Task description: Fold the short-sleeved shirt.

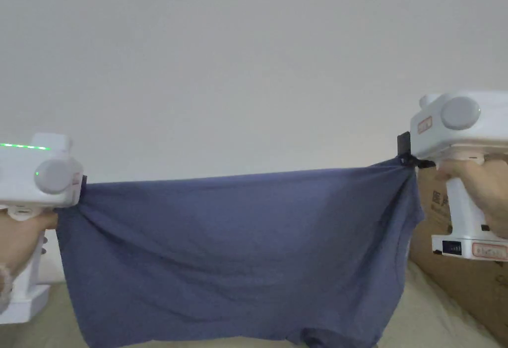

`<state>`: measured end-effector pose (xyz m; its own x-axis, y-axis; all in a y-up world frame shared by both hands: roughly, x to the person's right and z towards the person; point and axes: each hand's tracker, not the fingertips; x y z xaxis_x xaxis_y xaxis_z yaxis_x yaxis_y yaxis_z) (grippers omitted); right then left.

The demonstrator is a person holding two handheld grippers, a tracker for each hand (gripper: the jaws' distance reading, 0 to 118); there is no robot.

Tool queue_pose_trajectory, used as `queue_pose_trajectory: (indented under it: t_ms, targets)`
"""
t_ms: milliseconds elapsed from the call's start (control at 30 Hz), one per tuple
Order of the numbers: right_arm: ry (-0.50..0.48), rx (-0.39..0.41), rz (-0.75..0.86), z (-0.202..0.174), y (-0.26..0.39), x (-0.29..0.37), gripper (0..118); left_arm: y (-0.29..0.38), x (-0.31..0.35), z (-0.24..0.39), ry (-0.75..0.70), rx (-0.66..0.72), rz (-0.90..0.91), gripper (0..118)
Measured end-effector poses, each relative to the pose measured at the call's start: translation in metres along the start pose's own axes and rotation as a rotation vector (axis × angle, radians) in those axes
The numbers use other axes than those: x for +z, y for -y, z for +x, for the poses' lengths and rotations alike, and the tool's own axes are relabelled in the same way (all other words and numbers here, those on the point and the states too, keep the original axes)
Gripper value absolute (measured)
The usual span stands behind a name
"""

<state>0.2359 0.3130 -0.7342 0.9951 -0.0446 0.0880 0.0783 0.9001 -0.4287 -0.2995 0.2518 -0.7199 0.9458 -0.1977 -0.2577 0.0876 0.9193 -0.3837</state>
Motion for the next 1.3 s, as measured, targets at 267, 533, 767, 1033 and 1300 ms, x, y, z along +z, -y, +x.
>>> queue_pose_trajectory:
  t_ms: [267,533,767,1033,1300]
  targets:
    - [0.075,0.067,-0.309,-0.013,0.147,-0.146,4,0.146,-0.101,0.052,-0.002,-0.003,-0.256,5]
    - [0.055,0.035,-0.53,0.012,0.269,-0.202,4,0.244,-0.124,0.066,0.025,-0.056,-0.42,5]
    - [0.016,0.015,-0.526,0.032,0.303,-0.12,4,0.267,-0.059,0.044,0.075,-0.066,-0.424,5]
    - [-0.045,0.011,-0.529,0.061,0.382,0.05,4,0.304,0.097,-0.008,0.128,-0.048,-0.381,5]
    - [-0.047,0.059,-0.592,0.086,0.469,0.203,4,0.399,0.257,-0.046,0.142,-0.098,-0.459,5]
